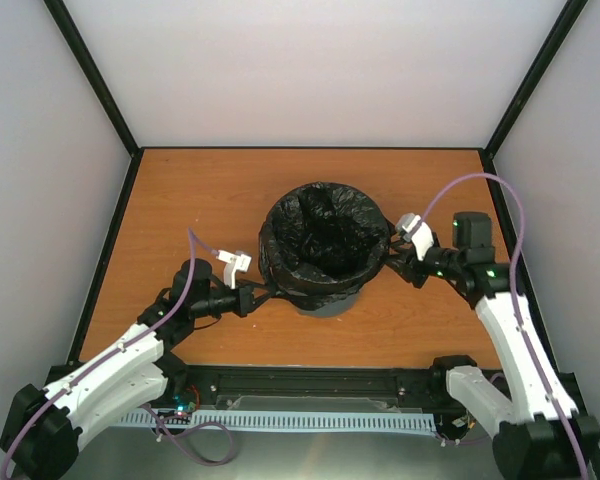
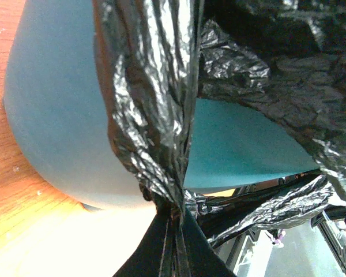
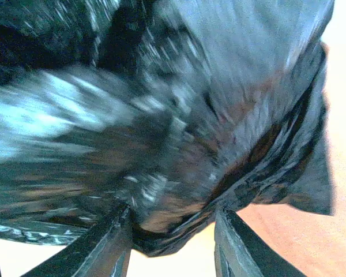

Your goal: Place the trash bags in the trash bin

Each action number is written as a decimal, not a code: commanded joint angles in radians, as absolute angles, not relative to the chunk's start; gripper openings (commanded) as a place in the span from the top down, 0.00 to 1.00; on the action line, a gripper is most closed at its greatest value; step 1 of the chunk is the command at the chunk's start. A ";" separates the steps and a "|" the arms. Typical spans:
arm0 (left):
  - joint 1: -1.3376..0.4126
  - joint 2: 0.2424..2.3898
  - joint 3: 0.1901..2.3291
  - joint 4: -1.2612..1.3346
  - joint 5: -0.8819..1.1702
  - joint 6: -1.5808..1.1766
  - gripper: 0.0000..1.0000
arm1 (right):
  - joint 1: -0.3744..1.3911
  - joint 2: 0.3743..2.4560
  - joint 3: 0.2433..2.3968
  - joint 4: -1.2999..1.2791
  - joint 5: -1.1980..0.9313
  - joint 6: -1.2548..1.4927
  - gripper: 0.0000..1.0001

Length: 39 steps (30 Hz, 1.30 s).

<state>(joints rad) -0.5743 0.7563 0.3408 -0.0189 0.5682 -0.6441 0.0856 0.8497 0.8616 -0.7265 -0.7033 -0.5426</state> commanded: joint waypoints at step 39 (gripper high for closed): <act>-0.575 0.863 0.513 -0.119 0.367 -0.522 0.99 | -0.034 1.245 1.006 -0.660 -0.839 -0.246 0.35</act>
